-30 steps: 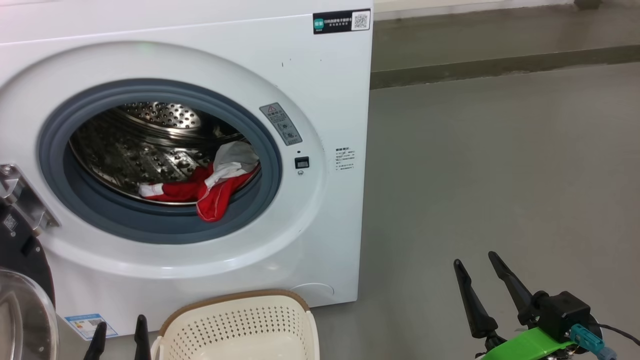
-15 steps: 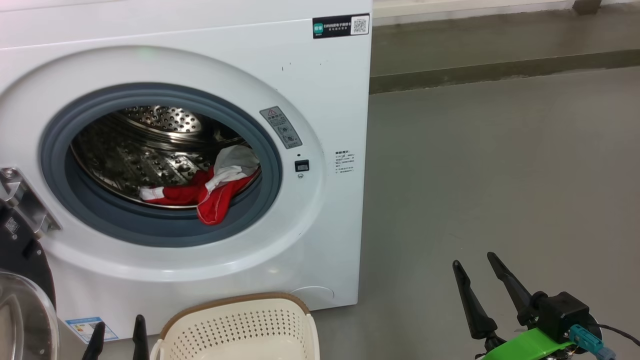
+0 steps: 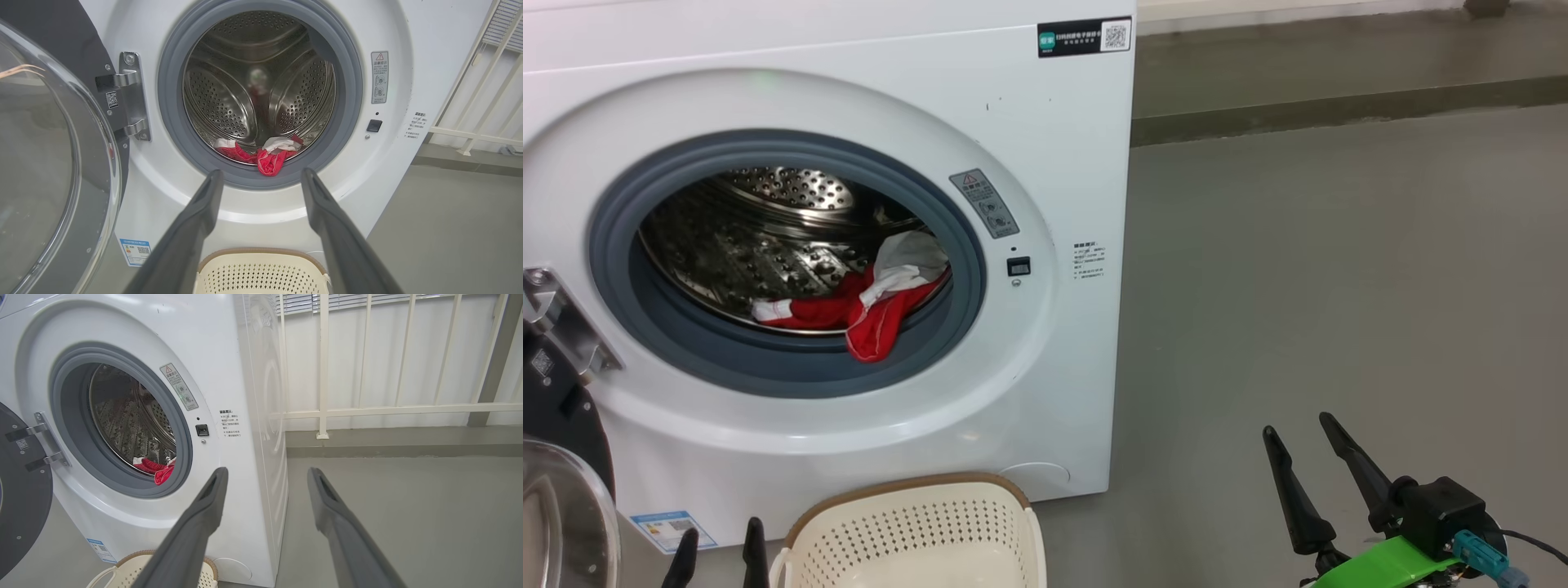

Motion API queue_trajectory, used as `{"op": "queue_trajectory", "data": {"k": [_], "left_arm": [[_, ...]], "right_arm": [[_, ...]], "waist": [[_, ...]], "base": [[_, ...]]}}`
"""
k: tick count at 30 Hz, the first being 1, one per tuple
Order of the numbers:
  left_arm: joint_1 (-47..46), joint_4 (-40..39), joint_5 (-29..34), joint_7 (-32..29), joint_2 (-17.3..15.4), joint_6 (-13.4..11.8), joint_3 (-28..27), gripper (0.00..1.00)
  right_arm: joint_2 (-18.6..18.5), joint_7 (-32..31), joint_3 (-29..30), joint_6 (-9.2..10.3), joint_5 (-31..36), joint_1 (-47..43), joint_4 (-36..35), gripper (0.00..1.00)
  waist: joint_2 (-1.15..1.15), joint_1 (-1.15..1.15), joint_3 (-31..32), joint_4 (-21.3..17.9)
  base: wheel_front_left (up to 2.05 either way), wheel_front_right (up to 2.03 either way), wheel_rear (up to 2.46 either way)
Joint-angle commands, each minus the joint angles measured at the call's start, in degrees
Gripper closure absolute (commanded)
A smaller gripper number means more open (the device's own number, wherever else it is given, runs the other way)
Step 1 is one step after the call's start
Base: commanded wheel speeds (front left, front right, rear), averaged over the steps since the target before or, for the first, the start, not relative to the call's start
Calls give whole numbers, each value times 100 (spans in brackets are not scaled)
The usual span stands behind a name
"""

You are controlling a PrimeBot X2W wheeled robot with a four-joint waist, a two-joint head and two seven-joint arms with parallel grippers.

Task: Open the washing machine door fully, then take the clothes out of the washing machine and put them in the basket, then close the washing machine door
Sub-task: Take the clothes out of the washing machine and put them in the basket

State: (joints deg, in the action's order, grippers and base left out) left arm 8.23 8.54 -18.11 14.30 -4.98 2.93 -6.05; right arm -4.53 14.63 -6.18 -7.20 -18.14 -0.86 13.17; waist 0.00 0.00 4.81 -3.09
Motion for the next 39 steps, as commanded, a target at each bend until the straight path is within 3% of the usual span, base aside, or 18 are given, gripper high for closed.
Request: {"op": "queue_trajectory", "data": {"k": [1, 9, 15, 23, 39], "left_arm": [[-292, -90, 67, 70, -51, 22, -221, 0], [-679, 35, 234, 57, -84, -51, -118, 0], [-1448, 357, 250, -107, -109, -7, 122, 0], [-2589, 749, 467, -188, -152, -208, 319, 0], [-5338, 2704, 584, -162, -335, -189, 559, 0]], "right_arm": [[-66, 37, -127, -29, -45, 264, -124, 0], [-73, 37, -106, -29, -24, 307, -142, 0], [-50, 37, -87, -29, 3, 452, -190, 0], [-16, 37, -61, -29, 24, 734, -290, 0], [-76, 37, 35, -29, 86, 1398, -545, 0]], "waist": [[0, 0, -39, 15], [0, 0, -275, 116], [0, 0, -589, 175], [0, 0, -1204, 207], [0, 0, -2532, 235]], "base": [[0, 0, 0], [0, 0, 0], [0, 0, 0], [0, 0, 0], [0, 0, 0]]}}
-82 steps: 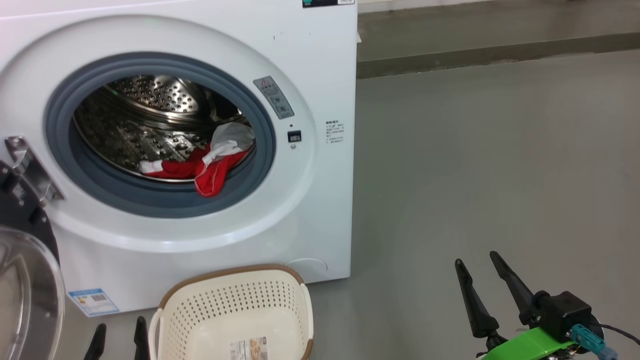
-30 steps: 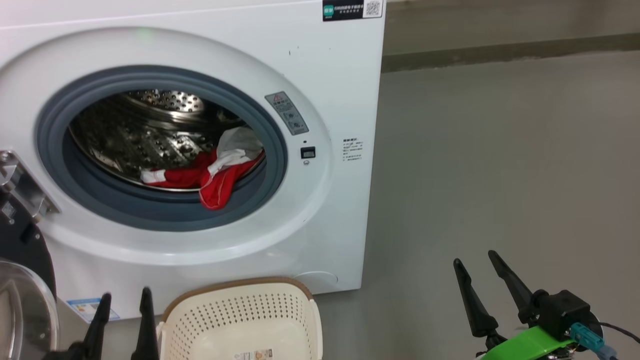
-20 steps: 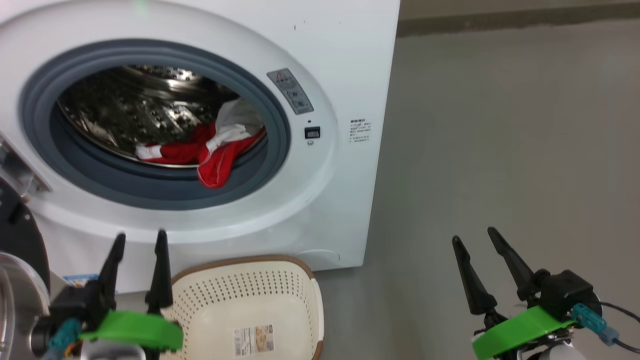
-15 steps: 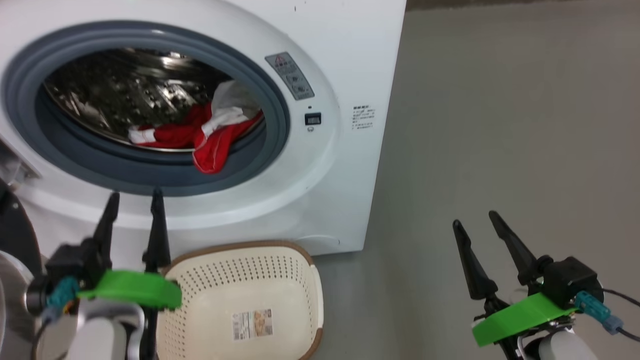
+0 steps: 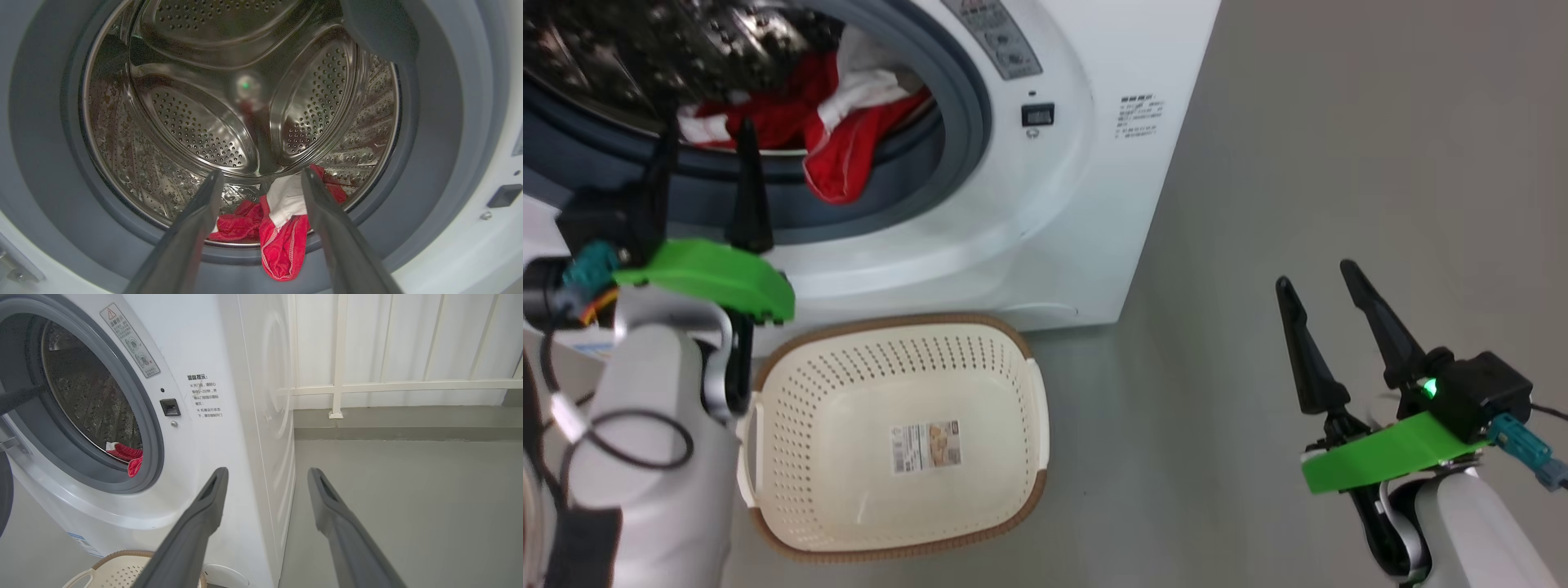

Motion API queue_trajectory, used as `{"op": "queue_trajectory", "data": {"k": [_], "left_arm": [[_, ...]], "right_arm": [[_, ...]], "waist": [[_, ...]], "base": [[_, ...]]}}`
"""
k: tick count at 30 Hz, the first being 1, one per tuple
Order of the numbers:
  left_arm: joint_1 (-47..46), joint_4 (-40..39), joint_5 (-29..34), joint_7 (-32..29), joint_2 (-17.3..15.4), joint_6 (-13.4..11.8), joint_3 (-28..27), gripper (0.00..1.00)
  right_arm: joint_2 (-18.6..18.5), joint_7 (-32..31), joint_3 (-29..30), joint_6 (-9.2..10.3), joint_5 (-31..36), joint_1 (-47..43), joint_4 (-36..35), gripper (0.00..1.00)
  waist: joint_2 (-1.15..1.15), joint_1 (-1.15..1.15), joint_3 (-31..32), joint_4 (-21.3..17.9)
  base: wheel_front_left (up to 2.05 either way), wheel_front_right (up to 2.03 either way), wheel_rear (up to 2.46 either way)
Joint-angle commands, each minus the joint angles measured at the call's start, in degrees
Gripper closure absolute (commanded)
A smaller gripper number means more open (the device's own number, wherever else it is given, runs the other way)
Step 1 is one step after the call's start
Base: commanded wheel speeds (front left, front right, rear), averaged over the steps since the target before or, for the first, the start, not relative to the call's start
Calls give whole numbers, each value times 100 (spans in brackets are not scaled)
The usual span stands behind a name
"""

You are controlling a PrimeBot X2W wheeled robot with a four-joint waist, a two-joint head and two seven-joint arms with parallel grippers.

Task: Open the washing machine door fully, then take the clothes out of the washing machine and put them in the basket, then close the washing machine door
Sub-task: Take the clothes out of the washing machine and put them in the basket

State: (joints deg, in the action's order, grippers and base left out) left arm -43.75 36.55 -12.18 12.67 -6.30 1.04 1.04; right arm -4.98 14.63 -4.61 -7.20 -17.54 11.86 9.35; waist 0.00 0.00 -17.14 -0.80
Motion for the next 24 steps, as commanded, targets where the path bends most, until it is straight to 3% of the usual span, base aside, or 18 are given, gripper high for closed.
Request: {"op": "queue_trajectory", "data": {"k": [1, 14, 24], "left_arm": [[-303, 44, -31, -15, -214, 2, -158, 0], [-2001, 1776, 24, -155, -602, -61, -100, 0], [-2705, 2920, 304, -636, -1006, -332, 165, 0]], "right_arm": [[-31, 37, -133, -29, 30, 173, -180, 0], [-39, 37, -169, -29, 28, 455, -238, 0], [-13, 37, -277, -29, -26, 534, -189, 0]], "waist": [[0, 0, -417, -5], [0, 0, -1038, -191], [0, 0, -1247, -405]], "base": [[0, 0, 0], [0, 0, 0], [0, 0, 0]]}}
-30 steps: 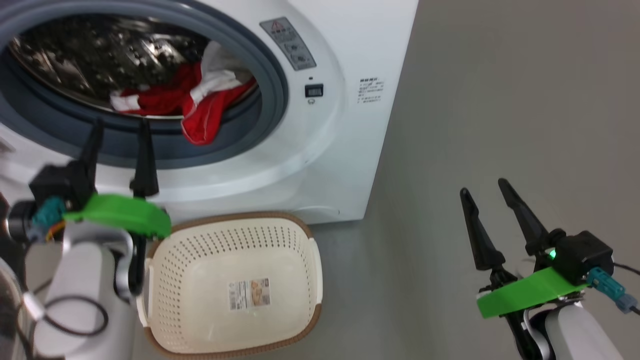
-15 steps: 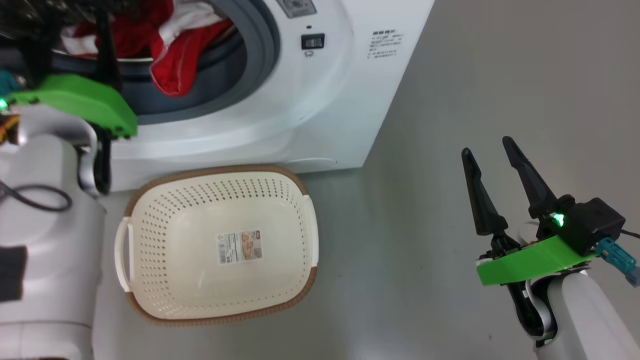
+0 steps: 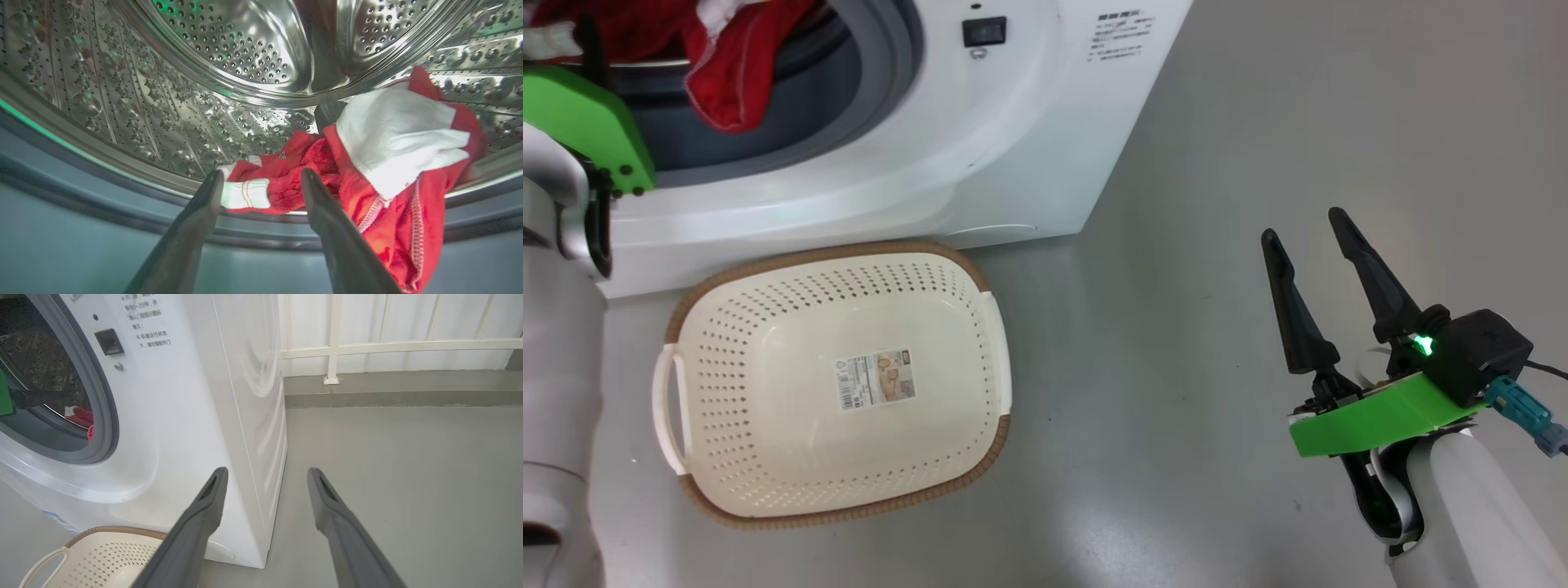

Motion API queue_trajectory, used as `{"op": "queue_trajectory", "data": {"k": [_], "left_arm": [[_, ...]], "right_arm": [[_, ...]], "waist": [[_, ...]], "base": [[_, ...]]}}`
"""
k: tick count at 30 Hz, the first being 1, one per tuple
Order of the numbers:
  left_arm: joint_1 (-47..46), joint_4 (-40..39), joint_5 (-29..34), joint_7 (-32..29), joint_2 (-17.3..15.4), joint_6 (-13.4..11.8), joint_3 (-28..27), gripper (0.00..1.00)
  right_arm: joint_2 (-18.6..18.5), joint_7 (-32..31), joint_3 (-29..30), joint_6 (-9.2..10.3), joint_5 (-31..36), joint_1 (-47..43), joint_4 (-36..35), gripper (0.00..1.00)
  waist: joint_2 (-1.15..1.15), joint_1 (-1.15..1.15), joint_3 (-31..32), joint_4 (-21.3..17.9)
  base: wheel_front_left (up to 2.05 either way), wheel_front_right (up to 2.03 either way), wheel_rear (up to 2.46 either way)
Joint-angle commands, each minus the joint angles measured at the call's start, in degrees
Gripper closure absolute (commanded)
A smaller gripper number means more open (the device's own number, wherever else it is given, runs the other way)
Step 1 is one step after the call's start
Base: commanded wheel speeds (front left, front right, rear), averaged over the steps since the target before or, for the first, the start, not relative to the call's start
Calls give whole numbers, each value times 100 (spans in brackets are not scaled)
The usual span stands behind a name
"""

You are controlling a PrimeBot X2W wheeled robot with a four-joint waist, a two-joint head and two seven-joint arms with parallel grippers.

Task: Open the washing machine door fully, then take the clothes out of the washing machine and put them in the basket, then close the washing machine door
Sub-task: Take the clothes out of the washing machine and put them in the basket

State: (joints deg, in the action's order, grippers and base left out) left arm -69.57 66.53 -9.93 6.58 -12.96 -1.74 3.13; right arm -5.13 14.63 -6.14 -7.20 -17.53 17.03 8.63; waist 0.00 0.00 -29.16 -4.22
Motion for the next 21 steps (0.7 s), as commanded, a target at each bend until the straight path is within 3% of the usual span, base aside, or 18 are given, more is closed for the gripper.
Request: {"op": "queue_trajectory", "data": {"k": [1, 7, 21], "left_arm": [[-163, 4, 108, -71, -364, -80, -10, 0], [-361, 351, 345, -287, -533, -297, 243, 0], [-650, 599, 621, -594, -1047, -492, 611, 0]], "right_arm": [[6, 37, -141, -29, -37, 16, -111, 0], [32, 37, -245, -29, -116, 32, -93, 0], [102, 37, -347, -29, -263, 119, -101, 0]], "waist": [[0, 0, -56, -82], [0, 0, -146, -226], [0, 0, -399, -531]], "base": [[0, 0, 0], [0, 0, 0], [0, 0, 0]]}}
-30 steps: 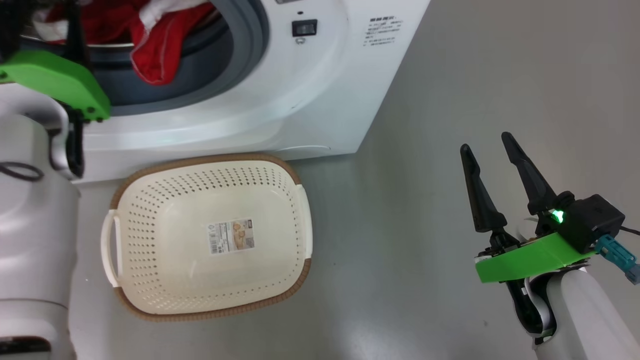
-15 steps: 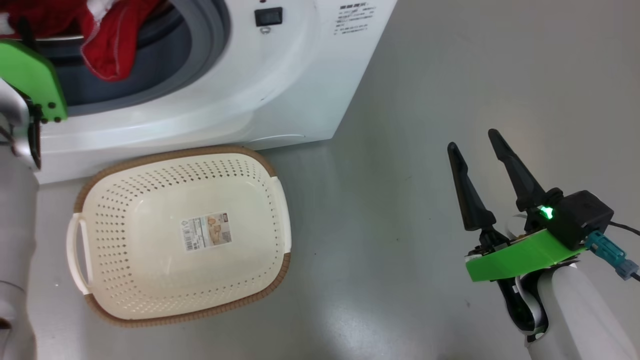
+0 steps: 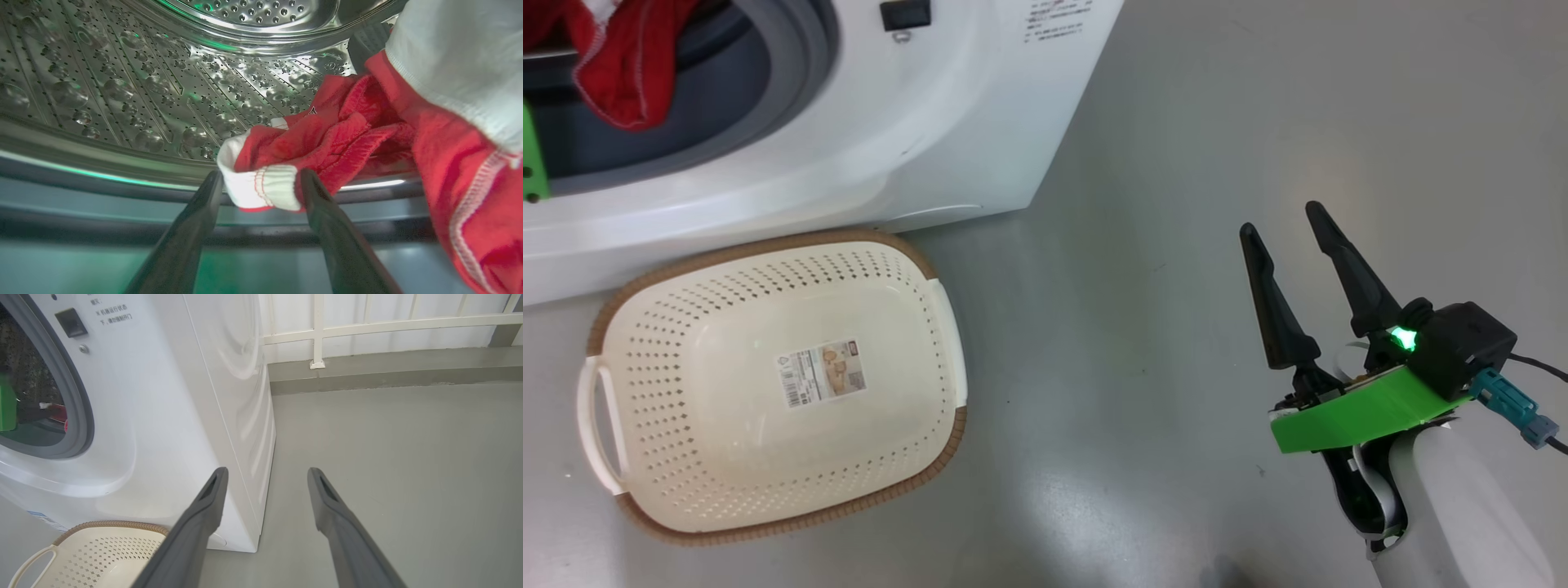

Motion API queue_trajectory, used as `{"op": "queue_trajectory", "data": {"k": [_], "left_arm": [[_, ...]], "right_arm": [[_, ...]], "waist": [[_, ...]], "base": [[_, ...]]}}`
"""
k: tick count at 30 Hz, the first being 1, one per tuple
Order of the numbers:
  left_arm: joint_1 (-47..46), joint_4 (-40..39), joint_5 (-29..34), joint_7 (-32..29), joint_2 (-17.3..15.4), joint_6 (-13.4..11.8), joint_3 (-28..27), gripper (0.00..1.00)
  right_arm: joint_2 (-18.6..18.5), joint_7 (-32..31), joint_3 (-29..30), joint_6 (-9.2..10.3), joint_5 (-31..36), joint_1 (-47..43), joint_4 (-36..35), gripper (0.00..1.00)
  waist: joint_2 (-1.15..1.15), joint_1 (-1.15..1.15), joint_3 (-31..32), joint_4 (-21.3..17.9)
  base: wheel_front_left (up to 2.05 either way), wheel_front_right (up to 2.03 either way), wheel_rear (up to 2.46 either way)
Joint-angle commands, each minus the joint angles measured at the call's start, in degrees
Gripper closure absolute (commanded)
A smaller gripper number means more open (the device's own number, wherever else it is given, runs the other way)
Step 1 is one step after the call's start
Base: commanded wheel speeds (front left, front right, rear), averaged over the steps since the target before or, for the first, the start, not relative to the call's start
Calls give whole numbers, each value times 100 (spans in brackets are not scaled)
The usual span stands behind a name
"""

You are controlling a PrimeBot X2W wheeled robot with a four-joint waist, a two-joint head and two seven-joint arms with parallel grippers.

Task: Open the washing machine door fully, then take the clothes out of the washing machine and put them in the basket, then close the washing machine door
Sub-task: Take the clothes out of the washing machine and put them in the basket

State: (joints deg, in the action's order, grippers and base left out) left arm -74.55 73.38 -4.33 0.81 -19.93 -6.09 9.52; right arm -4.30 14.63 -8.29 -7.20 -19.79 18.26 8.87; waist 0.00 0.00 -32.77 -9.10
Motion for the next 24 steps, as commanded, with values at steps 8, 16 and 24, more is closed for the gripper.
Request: {"op": "queue_trajectory", "data": {"k": [8, 16, 24], "left_arm": [[-293, -41, 184, -190, -473, -54, 194, 100], [-266, -80, 71, 153, -418, -84, 189, 100], [40, -226, -487, 1054, -241, 108, -185, 100]], "right_arm": [[54, 37, -130, -29, -51, 64, -139, 0], [77, 37, -75, -29, -49, 79, -97, 0], [95, 37, -33, -29, -48, 47, -53, 0]], "waist": [[0, 0, -149, -120], [0, 0, -114, -70], [0, 0, 64, 49]], "base": [[0, 0, 0], [0, 0, 0], [0, 0, 0]]}}
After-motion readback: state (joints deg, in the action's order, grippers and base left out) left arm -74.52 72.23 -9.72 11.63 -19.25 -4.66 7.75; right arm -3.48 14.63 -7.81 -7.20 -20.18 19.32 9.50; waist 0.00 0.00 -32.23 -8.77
